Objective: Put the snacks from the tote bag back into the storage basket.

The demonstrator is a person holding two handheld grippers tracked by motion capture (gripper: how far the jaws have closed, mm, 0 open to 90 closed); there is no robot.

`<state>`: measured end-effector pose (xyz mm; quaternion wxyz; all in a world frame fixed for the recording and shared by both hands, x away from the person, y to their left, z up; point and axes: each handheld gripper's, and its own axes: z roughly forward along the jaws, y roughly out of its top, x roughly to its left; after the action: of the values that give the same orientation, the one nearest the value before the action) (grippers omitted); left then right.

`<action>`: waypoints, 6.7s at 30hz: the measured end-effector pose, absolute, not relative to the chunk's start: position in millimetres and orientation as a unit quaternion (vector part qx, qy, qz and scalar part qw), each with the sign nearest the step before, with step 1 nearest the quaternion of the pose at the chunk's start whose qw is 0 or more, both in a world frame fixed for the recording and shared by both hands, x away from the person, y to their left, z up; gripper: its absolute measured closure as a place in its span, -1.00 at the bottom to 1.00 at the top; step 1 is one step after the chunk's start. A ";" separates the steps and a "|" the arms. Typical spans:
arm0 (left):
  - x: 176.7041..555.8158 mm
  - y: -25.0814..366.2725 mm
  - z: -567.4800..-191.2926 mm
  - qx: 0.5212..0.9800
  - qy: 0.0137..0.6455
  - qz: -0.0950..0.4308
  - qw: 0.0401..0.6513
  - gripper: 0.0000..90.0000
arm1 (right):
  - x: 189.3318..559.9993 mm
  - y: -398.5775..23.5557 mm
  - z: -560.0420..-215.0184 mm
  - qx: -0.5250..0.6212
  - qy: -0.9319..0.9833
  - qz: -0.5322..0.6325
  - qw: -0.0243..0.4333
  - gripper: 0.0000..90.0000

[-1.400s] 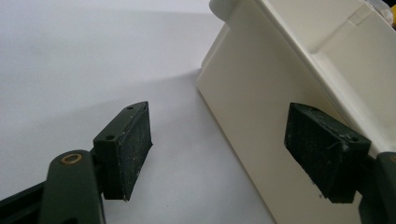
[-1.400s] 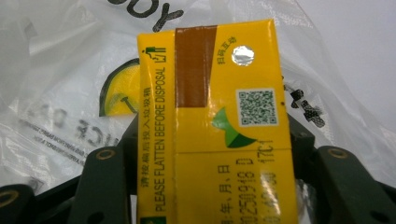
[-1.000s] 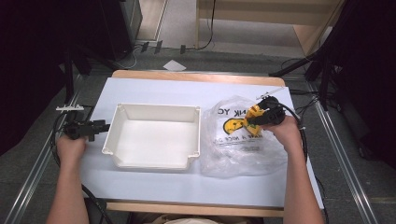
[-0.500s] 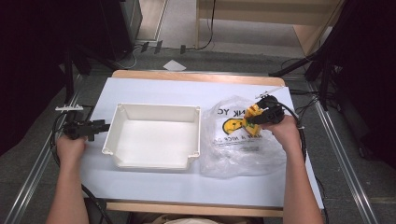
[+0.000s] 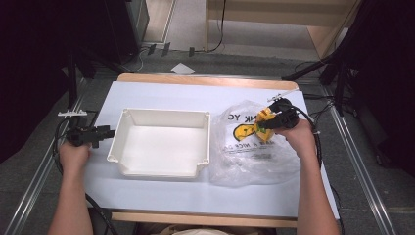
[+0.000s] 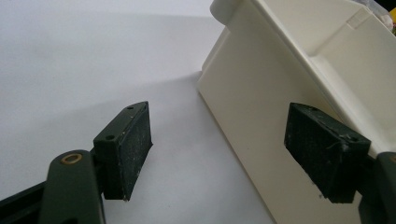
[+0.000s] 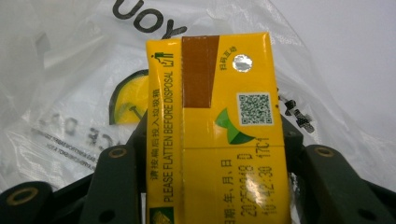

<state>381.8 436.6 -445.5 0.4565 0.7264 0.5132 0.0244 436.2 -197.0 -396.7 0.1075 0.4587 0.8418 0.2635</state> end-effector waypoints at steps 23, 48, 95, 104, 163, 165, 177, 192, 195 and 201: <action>380.4 437.3 -445.2 0.727 0.514 0.026 0.455 -0.46 | 424.5 -172.7 -374.8 0.420 0.862 0.271 0.080 0.15; 375.3 441.0 -446.3 0.724 0.516 0.029 0.456 -0.46 | 404.8 -132.3 -343.9 0.362 0.882 0.291 0.073 0.15; 355.8 447.5 -438.5 0.726 0.513 0.045 0.455 -0.46 | 394.3 -73.9 -304.3 0.251 0.904 0.336 0.085 0.16; 352.0 451.6 -437.5 0.722 0.515 0.049 0.459 -0.46 | 394.0 -61.2 -303.1 0.244 0.905 0.340 0.081 0.16; 341.3 460.3 -439.2 0.714 0.522 0.053 0.463 -0.46 | 408.7 18.0 -351.1 0.204 0.921 0.327 0.062 0.16; 341.0 460.5 -439.1 0.714 0.522 0.052 0.463 -0.46 | 408.4 20.4 -354.0 0.202 0.922 0.323 0.061 0.16; 341.0 460.6 -439.7 0.716 0.521 0.052 0.462 -0.46 | 416.5 25.4 -369.8 0.218 0.925 0.307 0.058 0.16; 340.5 460.9 -439.9 0.716 0.523 0.051 0.460 -0.46 | 433.9 24.4 -392.6 0.242 0.921 0.297 0.062 0.16; 340.0 460.9 -439.4 0.714 0.523 0.055 0.463 -0.46 | 436.1 23.9 -393.3 0.242 0.921 0.300 0.064 0.15; 339.7 461.1 -439.7 0.715 0.523 0.054 0.461 -0.46 | 439.1 21.5 -395.0 0.247 0.918 0.304 0.067 0.14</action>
<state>339.7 461.1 -439.7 0.4614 0.7148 0.5228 0.0540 439.1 21.5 -395.0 0.0670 0.2466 0.9178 0.3040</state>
